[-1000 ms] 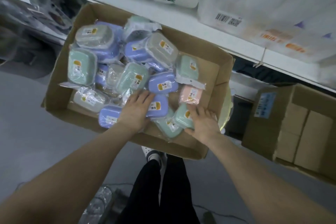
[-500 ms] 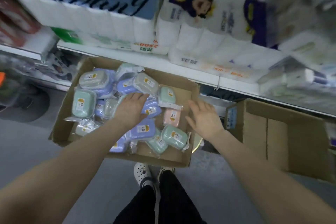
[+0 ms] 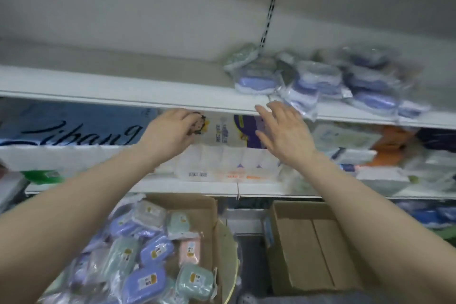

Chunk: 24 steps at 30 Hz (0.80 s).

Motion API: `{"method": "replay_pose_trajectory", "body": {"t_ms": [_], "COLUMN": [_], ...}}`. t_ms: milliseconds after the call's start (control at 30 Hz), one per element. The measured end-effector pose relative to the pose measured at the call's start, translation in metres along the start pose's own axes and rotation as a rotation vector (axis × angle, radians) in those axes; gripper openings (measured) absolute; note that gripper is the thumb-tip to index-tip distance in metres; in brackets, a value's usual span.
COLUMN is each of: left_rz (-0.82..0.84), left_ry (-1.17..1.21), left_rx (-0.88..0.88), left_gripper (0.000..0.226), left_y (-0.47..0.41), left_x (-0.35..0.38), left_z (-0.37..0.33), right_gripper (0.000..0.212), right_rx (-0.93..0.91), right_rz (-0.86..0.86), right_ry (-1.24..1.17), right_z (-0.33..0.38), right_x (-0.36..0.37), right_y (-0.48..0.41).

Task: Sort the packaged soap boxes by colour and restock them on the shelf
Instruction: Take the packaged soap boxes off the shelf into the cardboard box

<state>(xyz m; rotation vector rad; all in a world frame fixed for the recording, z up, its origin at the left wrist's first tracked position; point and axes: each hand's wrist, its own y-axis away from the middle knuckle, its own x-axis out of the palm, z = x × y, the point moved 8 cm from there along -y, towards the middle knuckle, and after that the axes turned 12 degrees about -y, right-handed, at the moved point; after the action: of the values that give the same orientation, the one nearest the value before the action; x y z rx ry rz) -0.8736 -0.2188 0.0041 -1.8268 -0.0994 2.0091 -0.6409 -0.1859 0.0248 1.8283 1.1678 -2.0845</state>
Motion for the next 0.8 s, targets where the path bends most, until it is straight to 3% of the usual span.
{"method": "replay_pose_trajectory", "body": {"t_ms": [267,333,433,533,600,800], "left_rz": [-0.018,0.009,0.057,0.104,0.113,0.177], "left_ry": [-0.003,-0.002,-0.001,0.016,0.022,-0.041], "left_rx": [-0.050,-0.056,-0.073,-0.098,-0.105,-0.213], "left_gripper": [0.063,0.067,0.068,0.070,0.072,0.084], "left_y": [-0.130,-0.158,-0.197,-0.226,-0.240,-0.250], "left_x": [-0.021,-0.011,0.008,0.027,0.035,0.046], "left_z": [-0.037,-0.049,-0.065,-0.074,-0.076,-0.062], "right_gripper": [0.061,0.074,0.103,0.112,0.106,0.053], "right_rx": [0.127,0.197,0.296,0.292,0.269,0.255], "right_rz": [-0.125,-0.037,0.246,0.427,0.448,0.332], "right_ry": [0.019,-0.021,-0.167,-0.184,-0.178,-0.130], "right_z": [-0.141,-0.182,-0.235,-0.265,-0.275,-0.272], "right_x": [-0.055,-0.053,-0.033,-0.012,-0.001,-0.001], "right_y": [-0.060,-0.073,-0.084,-0.087,-0.091,-0.118]}}
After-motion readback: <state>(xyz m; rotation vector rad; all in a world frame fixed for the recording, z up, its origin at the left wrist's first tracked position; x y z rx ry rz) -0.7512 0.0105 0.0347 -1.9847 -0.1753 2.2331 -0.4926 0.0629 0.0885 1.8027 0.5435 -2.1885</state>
